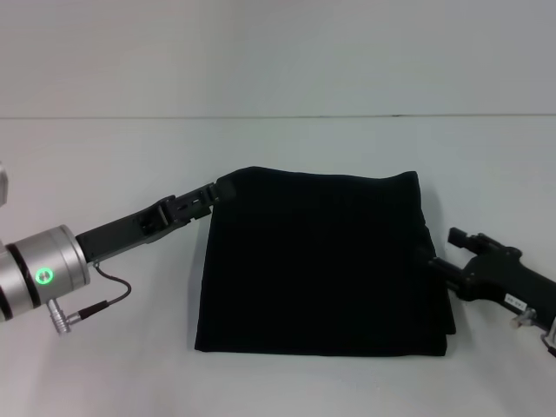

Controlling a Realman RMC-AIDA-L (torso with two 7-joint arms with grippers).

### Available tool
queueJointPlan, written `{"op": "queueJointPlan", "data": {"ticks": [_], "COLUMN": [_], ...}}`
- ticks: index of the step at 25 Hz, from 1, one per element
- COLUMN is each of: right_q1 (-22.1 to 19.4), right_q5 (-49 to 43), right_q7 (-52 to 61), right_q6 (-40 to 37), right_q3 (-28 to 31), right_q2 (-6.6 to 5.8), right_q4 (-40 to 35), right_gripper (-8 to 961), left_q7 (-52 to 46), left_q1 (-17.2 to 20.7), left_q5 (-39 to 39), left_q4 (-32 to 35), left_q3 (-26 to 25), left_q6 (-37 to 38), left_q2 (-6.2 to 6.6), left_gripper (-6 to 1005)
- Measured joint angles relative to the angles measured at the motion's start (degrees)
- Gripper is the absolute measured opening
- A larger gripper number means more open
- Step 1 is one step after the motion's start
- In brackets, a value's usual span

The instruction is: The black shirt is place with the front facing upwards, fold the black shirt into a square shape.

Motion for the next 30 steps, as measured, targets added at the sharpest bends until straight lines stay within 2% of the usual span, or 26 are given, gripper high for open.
{"op": "queueJointPlan", "data": {"ticks": [5, 8, 10, 11, 12, 17, 22, 30], "right_q1": [-0.51, -1.55, -3.4, -3.4, -4.88, -7.56, -10.11, -11.15], "right_q5": [0.0, -0.1, -1.24, -1.24, -3.07, -6.63, -9.45, -12.74], "right_q7": [0.08, 0.1, 0.46, 0.46, 0.47, 0.47, -0.18, -2.31], "right_q6": [-0.18, -2.09, -6.75, -6.75, -10.52, -16.12, -18.76, -18.36], "right_q3": [2.25, 2.93, 2.23, 2.23, 1.98, 1.94, 1.92, 2.42], "right_q2": [-0.11, -0.22, -0.38, -0.38, -0.47, -0.59, -0.71, -0.32], "right_q4": [-0.08, -0.54, -1.97, -1.97, -2.96, -4.13, -4.63, -4.67], "right_gripper": [745, 745, 745, 745, 745, 746, 746, 745], "left_q7": [-1.4, -5.84, -8.63, -11.32, -13.33, -20.85, -22.07, -22.19], "left_q1": [-0.57, -1.13, -1.71, -2.43, -3.09, -6.84, -9.51, -10.54], "left_q5": [0.43, 1.22, 2.33, 3.77, 4.98, 11.85, 14.01, 14.15], "left_q4": [0.04, 0.08, 0.11, 0.1, 0.08, -0.46, -1.46, -1.52], "left_q3": [0.11, 0.15, 0.21, 0.33, 0.46, 2.13, 3.65, 6.06], "left_q6": [-1.36, -3.94, -5.89, -8.02, -9.65, -14.76, -15.93, -19.34], "left_q2": [0.02, 0.56, 1.03, 1.47, 1.79, 2.5, 2.1, 1.31], "left_gripper": [878, 874, 870, 869, 867, 860, 852, 839]}}
